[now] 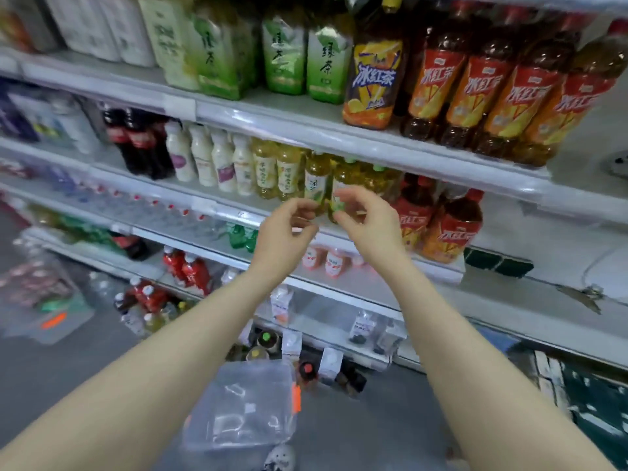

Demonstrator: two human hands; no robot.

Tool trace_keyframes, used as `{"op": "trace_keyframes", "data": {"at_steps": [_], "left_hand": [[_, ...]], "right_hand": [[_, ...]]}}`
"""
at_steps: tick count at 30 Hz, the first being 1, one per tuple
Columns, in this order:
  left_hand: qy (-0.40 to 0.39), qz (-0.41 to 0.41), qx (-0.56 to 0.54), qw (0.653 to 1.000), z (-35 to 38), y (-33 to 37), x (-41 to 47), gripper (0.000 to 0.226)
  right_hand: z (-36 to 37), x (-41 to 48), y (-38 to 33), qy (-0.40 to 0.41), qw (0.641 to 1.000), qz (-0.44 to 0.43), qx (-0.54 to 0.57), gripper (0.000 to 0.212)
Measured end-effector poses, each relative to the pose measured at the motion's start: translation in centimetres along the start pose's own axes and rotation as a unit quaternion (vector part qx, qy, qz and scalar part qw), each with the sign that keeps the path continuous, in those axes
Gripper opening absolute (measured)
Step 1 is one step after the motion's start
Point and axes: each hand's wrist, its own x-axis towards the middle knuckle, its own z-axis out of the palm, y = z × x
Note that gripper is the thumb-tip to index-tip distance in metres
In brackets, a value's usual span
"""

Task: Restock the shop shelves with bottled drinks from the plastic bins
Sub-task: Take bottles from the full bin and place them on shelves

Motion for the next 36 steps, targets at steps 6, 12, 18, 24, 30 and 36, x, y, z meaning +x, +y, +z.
{"op": "trace_keyframes", "data": {"at_steps": [6, 12, 18, 24, 30, 36], "left_hand": [[0.066, -0.043, 0.048, 0.996, -7.4, -3.5, -3.7, 0.031], [0.139, -0.078, 0.064, 0.985, -15.6, -7.2, -5.6, 0.029], [0.192, -0.096, 0.061, 0.975, -26.1, -12.1, -7.2, 0.029], [0.211, -0.122, 0.074, 0.967, -39.7, -17.6, -7.4, 0.030], [0.223, -0.122, 0.088, 0.963, -52.9, -23.3, -6.4, 0.036], [0.251, -0.142, 0.085, 0.954, -62.1, -28.8, -4.0, 0.033]], "right_hand": [[7.1, -1.1, -3.4, -0.085, 0.995, -0.028, 0.041, 0.027], [15.6, -1.4, -7.9, -0.158, 0.984, -0.064, 0.054, 0.028], [25.7, -1.2, -14.2, -0.202, 0.974, -0.083, 0.056, 0.029], [38.5, -0.2, -22.5, -0.231, 0.966, -0.095, 0.068, 0.030], [50.9, 1.8, -30.4, -0.253, 0.959, -0.097, 0.089, 0.030], [60.7, 5.7, -35.1, -0.273, 0.950, -0.106, 0.107, 0.030]]}}
